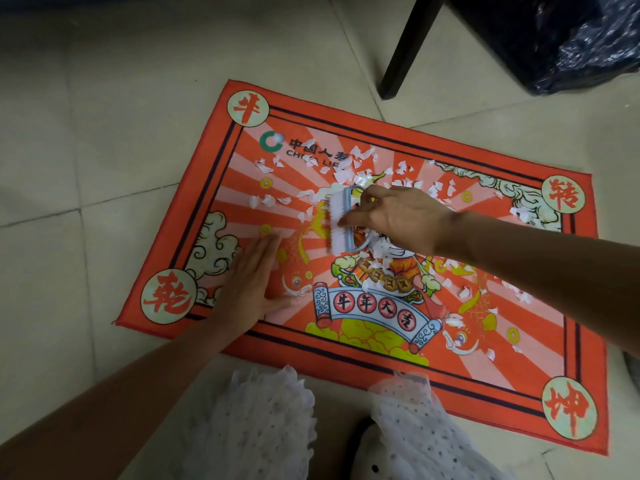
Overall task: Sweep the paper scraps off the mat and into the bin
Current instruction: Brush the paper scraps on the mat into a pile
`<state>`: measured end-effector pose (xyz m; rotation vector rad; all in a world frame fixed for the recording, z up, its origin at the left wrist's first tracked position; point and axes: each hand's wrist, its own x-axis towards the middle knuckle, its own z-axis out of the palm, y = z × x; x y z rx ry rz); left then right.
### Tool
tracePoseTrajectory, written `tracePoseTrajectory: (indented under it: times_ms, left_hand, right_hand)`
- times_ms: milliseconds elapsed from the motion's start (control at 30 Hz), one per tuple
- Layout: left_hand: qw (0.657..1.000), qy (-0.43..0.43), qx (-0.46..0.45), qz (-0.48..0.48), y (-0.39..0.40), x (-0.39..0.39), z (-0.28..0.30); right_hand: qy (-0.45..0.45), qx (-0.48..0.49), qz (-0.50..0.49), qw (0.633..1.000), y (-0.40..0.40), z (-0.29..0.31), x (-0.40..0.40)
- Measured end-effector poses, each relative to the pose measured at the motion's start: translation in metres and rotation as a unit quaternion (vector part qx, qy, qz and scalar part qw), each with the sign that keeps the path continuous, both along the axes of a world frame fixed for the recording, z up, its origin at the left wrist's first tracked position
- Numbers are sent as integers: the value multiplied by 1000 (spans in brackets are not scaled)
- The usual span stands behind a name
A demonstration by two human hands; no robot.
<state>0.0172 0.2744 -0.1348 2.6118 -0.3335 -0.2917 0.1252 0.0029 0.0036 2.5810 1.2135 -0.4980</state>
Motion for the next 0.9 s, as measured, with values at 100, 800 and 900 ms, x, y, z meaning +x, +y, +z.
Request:
tracePoseTrajectory:
  times_ms: [100, 800, 900]
  left_hand:
    - [1000, 2, -15, 9, 2, 6, 0]
    - [1000, -11, -12, 7, 15, 11, -1]
    - [1000, -11, -7, 14, 19, 13, -3]
  right_hand:
    - [0, 7, 4, 1000, 13, -6, 2]
    - [-13, -27, 4, 1000, 19, 5, 9]
    - [25, 10, -16, 1000, 32, -5, 8]
